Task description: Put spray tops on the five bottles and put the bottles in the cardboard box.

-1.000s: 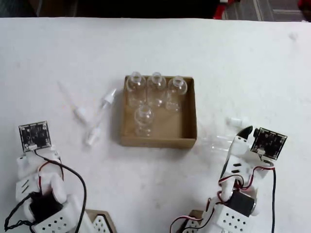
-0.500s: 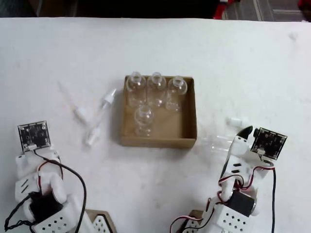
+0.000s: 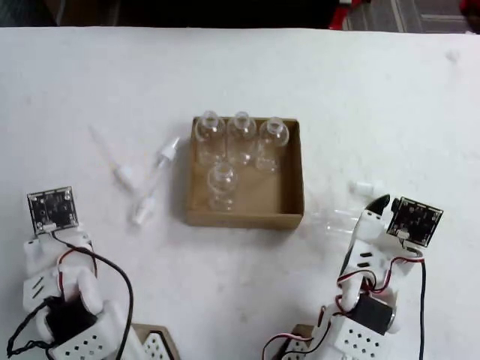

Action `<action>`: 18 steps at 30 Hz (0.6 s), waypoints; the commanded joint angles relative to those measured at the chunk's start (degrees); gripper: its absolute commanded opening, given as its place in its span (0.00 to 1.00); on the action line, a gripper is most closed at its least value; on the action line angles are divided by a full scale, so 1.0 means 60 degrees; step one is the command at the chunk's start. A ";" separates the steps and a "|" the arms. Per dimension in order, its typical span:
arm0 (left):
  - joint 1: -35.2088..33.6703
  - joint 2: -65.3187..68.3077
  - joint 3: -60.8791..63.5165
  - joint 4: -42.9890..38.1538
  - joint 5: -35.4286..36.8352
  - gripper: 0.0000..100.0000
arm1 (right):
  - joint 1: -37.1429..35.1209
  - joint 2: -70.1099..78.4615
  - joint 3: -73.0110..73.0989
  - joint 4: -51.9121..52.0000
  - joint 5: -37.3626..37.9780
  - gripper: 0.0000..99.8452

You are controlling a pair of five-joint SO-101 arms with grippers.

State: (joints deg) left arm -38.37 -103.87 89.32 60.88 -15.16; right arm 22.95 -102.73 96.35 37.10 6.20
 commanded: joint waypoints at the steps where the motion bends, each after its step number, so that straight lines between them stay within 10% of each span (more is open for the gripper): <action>1: -0.0110 -0.0125 -0.0103 -0.0278 0.0073 0.02 | -0.0740 -0.0066 0.0088 0.0212 0.0923 0.12; 6: -0.0110 -0.0125 -0.0103 -0.0278 0.0132 0.02 | -0.1912 -0.0081 0.0073 0.0711 0.4703 0.27; 18: -0.0110 -0.0125 -0.0044 -0.0513 0.0132 0.02 | -0.3172 0.0007 -0.2945 0.3846 0.5216 0.16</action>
State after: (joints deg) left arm -38.37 -103.87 89.32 59.38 -15.16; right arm 8.70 -102.73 86.33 52.57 35.38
